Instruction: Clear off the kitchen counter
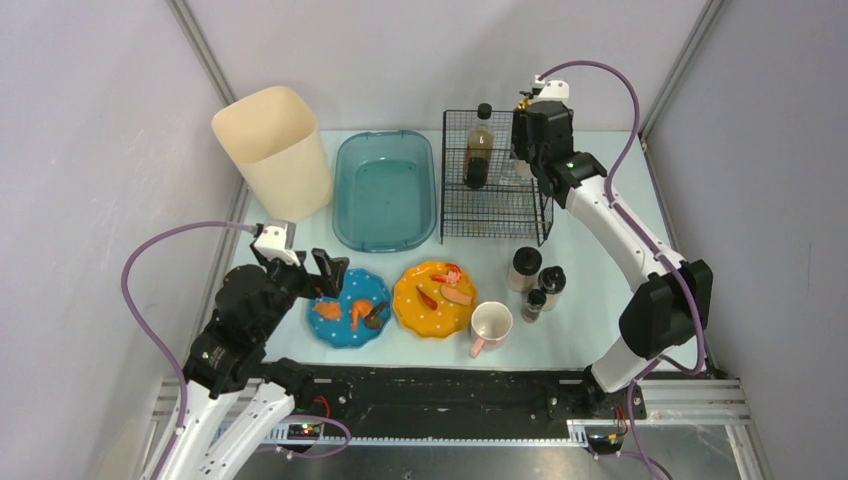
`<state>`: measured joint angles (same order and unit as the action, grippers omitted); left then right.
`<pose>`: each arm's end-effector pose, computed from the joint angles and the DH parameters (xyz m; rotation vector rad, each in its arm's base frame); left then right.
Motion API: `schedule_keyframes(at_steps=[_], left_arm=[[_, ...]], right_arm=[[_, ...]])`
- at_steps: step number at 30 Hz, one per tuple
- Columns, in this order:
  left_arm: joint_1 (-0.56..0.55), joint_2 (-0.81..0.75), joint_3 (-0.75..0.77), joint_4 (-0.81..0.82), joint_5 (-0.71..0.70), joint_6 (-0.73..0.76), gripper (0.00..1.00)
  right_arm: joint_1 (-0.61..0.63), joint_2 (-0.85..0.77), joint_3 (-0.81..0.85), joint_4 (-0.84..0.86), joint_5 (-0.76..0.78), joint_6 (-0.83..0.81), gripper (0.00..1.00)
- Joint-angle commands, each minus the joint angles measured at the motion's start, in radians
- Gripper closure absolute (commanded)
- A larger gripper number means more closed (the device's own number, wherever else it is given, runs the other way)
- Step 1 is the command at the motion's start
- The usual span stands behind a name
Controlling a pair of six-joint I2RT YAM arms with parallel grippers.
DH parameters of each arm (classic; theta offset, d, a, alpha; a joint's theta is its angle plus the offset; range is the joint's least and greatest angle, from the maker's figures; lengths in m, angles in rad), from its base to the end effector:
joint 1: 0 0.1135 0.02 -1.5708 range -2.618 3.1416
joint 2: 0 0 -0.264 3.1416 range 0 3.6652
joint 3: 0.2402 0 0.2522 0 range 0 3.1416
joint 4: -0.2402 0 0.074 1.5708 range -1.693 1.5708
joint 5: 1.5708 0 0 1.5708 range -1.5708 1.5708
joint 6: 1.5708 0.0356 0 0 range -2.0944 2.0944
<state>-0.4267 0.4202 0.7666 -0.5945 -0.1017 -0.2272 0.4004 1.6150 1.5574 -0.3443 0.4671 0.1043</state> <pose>0.0880 -0.0361 0.3339 0.1102 1.8299 -0.3696 0.3535 0.1322 0.3817 0.0155 1.9295 -0.1243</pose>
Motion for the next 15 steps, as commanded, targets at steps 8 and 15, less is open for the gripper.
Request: schedule_keyframes(at_steps=[8,15], left_arm=[[0.009,0.015,0.000,0.013,-0.004,0.013,0.02],[0.009,0.016,0.001,0.012,-0.001,0.013,0.02]], right_arm=[[-0.017,0.041,-0.069,0.144,0.005,0.047,1.00],[-0.016,0.067,-0.121,0.173,-0.009,0.082,1.00]])
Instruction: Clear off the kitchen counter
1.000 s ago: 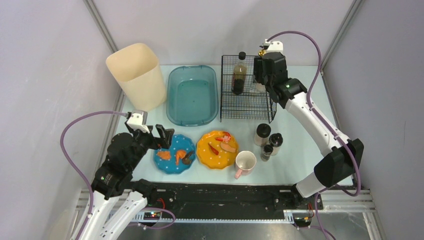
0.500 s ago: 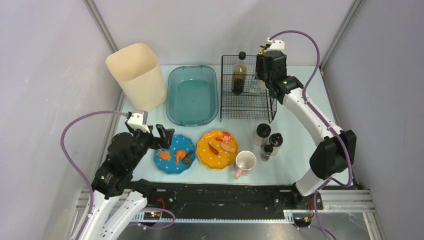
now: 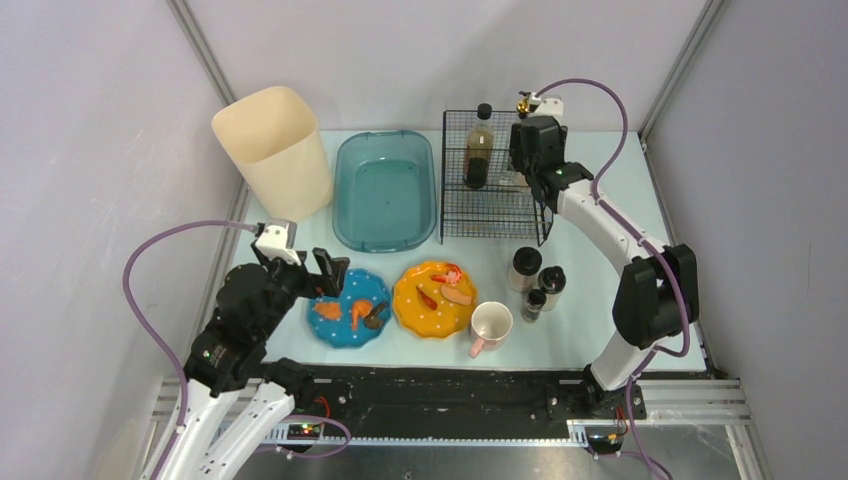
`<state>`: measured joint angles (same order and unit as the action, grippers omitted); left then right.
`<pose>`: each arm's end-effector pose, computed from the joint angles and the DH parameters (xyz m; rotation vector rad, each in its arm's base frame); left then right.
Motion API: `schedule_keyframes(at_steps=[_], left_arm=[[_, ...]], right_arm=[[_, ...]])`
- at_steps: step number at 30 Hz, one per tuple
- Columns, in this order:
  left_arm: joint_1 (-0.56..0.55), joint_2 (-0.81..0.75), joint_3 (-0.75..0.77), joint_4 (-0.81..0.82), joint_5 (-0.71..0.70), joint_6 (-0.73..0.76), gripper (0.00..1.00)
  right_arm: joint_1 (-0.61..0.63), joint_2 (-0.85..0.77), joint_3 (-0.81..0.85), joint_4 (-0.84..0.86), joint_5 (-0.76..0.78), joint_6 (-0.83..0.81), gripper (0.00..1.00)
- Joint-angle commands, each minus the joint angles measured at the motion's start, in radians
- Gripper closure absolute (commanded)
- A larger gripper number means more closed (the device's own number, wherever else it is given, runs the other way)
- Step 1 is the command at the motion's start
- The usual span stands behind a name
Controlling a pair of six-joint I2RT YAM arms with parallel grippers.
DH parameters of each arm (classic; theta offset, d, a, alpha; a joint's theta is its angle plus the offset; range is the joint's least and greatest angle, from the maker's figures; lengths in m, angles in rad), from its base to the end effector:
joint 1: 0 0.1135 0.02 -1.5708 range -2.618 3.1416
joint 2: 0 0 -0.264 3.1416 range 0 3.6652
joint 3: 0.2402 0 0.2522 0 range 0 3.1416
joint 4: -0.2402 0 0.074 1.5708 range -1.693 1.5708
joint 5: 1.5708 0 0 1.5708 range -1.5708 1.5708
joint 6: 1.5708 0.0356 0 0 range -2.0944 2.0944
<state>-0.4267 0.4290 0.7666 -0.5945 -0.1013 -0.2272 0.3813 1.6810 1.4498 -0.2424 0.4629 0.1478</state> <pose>0.0898 -0.0369 0.3333 0.1117 1.8386 -0.3675 0.3729 0.1324 0.3299 0.0524 1.9929 -0.1335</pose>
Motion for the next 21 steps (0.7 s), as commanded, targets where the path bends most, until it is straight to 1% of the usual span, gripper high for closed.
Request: schedule_keyframes(at_steps=[1,17,19,21], left_arm=[[0.009,0.007,0.001,0.012,-0.001,0.014,0.02],[0.009,0.002,0.000,0.012,-0.003,0.014,0.02],[0.009,0.002,-0.001,0.013,-0.003,0.014,0.02],[0.009,0.001,0.000,0.012,-0.004,0.014,0.02]], right_arm=[[0.006,0.005,-0.019,0.071,-0.006,0.040,1.00],[0.023,0.105,-0.052,0.055,0.015,0.110,1.00],[0.024,0.110,-0.058,0.056,0.022,0.116,0.99],[0.025,0.117,-0.065,0.057,0.028,0.121,0.96]])
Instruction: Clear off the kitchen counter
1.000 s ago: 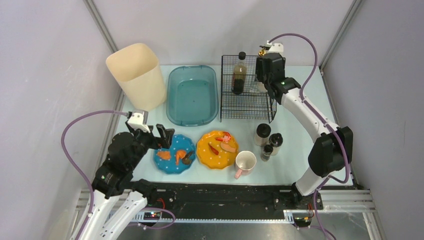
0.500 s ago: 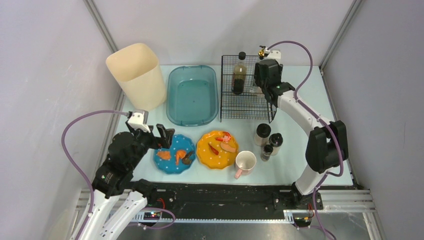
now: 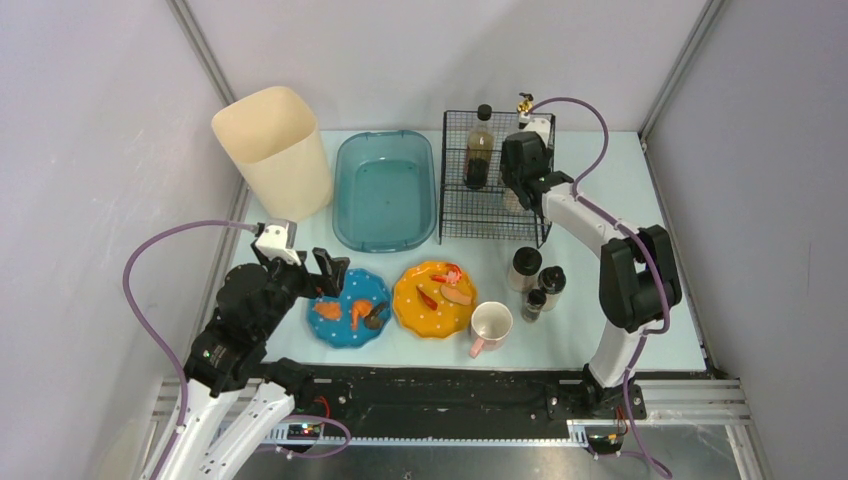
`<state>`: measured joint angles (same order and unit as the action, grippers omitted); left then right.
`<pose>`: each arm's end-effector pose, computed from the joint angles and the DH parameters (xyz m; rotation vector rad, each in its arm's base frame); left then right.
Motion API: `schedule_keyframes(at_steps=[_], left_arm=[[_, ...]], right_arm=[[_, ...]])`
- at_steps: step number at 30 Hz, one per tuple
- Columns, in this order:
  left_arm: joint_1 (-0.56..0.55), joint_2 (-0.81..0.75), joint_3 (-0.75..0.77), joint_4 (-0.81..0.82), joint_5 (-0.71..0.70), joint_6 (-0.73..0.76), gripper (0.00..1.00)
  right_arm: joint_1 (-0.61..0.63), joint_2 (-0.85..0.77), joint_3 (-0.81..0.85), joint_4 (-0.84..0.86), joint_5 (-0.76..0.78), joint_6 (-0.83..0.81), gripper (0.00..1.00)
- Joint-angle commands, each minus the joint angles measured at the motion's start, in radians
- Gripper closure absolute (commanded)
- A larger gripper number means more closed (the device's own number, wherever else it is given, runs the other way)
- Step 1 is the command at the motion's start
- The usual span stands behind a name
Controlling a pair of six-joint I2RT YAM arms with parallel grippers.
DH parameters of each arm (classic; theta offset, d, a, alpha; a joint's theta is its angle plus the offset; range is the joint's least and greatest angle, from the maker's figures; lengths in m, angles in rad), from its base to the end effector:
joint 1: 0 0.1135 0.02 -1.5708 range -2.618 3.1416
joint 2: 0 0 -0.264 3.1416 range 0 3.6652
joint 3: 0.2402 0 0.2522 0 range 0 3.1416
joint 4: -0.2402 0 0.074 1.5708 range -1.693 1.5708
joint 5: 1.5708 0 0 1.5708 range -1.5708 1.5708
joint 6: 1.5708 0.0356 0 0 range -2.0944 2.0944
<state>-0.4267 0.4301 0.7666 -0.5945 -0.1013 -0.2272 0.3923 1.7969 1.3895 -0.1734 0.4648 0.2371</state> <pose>0.0900 -0.0370 0.3332 0.1119 1.8397 -0.3672 0.3908 0.1444 0.2707 0.1032 2.0831 -0.1199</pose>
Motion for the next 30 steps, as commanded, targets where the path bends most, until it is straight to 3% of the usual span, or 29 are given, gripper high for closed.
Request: schedule_keyframes(at_steps=[1,6,10,23,30], left_arm=[[0.009,-0.001,-0.001,0.012,-0.004,0.014,0.02],[0.009,0.001,0.000,0.012,-0.003,0.014,0.02],[0.009,0.001,-0.001,0.012,-0.003,0.014,0.02],[0.009,0.001,0.000,0.012,-0.003,0.014,0.02],[0.009,-0.004,-0.001,0.012,-0.002,0.012,0.02]], right_arm=[[0.016,0.003,-0.009,-0.012,0.031,0.034,0.90],[0.021,0.016,-0.027,-0.013,0.043,0.044,0.61],[0.024,0.015,-0.029,-0.017,0.047,0.049,0.46],[0.023,-0.142,-0.028,-0.037,0.055,0.018,0.18],[0.026,-0.281,-0.040,-0.156,0.033,0.035,0.13]])
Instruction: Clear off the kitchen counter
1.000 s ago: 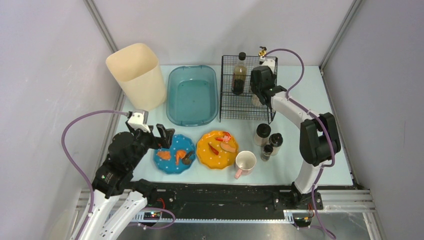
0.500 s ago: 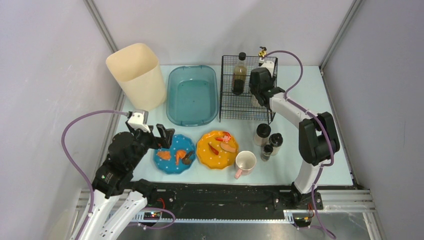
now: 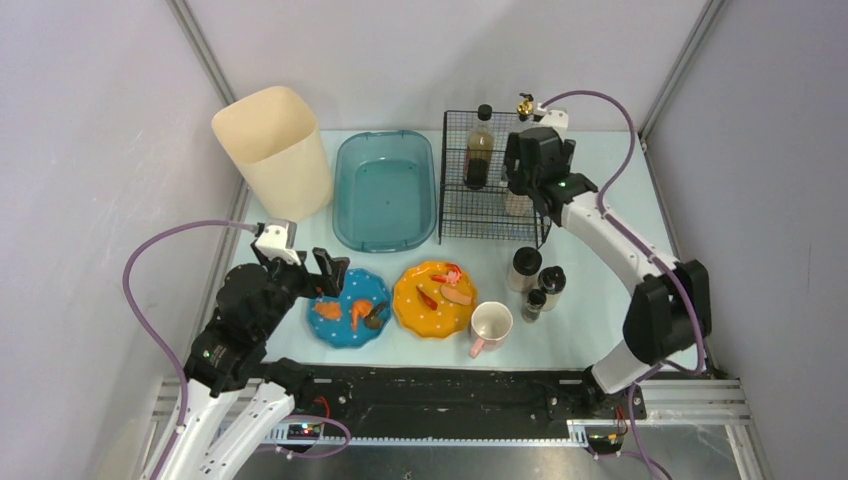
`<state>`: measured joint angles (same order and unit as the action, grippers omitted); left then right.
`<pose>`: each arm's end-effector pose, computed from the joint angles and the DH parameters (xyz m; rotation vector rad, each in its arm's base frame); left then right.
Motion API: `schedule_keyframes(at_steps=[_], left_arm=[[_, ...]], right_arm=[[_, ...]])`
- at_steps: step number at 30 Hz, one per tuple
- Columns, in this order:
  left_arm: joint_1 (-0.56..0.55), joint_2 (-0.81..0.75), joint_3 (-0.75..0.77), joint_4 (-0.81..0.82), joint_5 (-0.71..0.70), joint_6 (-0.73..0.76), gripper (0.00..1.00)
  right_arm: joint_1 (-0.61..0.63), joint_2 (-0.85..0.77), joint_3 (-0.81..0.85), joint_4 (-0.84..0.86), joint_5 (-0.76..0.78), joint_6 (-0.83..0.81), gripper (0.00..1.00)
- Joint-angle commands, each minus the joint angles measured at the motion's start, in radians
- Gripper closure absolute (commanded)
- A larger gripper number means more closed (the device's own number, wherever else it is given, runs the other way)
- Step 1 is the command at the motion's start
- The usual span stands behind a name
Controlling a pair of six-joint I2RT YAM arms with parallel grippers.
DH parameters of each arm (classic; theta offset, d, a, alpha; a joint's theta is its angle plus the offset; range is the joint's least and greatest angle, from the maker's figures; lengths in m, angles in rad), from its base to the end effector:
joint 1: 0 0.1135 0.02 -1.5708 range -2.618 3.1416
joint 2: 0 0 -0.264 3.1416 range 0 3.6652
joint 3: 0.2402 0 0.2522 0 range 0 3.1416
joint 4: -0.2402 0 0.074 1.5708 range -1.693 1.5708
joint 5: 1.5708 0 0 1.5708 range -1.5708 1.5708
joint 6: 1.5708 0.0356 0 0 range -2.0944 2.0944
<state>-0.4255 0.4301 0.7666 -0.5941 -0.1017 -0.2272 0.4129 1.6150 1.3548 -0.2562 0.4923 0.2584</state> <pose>0.0901 -0.0369 0.3332 0.1104 1.8392 -0.3661 0.3506 0.1352 0.3202 0.1374 2.0175 -0.0910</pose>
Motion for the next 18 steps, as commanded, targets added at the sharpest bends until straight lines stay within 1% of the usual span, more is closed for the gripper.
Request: schedule_keyframes(at_steps=[1,6,11,18], left_arm=[[0.008,-0.006,0.000,0.012,-0.004,0.012,0.02],[0.008,-0.008,-0.002,0.011,-0.005,0.010,0.02],[0.008,-0.009,0.000,0.012,0.002,0.009,0.02],[0.008,-0.019,0.000,0.012,-0.001,0.006,0.02]], right_arm=[[0.007,-0.129,-0.012,-0.092,0.004,0.020,0.13],[0.016,-0.281,-0.100,-0.152,-0.031,0.047,0.13],[0.032,-0.387,-0.178,-0.255,-0.070,0.047,0.14],[0.077,-0.547,-0.308,-0.382,-0.056,0.079,0.14]])
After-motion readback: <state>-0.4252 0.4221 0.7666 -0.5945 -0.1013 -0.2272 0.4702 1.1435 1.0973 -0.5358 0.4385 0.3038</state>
